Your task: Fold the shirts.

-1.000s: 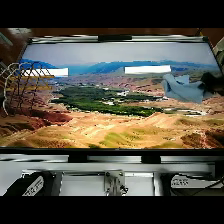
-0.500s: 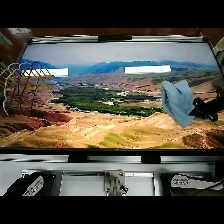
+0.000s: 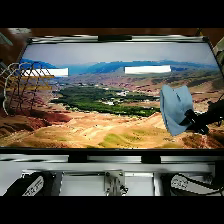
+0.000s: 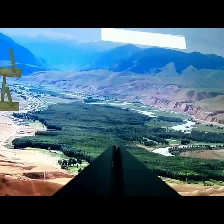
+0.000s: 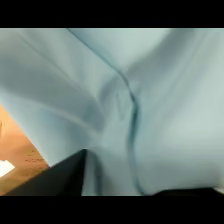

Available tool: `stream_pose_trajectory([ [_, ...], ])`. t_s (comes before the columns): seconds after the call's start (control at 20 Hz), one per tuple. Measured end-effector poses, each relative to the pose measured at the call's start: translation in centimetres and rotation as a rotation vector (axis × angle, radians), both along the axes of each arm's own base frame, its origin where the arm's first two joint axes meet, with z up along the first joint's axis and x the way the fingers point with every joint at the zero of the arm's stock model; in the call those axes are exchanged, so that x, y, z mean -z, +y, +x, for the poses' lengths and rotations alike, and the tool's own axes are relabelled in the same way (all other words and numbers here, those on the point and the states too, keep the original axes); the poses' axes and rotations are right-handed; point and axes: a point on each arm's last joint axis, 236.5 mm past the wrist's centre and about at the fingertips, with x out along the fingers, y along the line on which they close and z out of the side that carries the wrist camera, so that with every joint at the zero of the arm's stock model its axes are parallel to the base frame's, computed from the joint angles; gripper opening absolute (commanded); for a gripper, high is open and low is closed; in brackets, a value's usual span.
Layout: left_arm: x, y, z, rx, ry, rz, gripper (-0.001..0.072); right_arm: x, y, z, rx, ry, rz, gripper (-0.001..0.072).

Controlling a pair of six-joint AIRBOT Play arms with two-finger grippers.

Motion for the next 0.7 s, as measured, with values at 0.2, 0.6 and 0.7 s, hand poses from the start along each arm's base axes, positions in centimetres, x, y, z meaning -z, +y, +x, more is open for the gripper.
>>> stream_pose_trajectory([
  [0.2,0.0,0.0,0.0,0.004,-0.002,0.007,0.0027,-0.9,-0.1,-0.8,-0.022,0.013,-0.008,0.0509],
  [0.6,0.1,0.0,0.1,0.014,-0.005,0.024,0.0027,-14.0,-9.4,3.2,-0.072,-0.240,-0.481,0.0509],
  [0.7,0.3,0.1,0.3,0.015,0.002,0.025,0.0027,-17.4,-8.6,6.6,-0.089,-0.408,-0.527,0.0508],
])
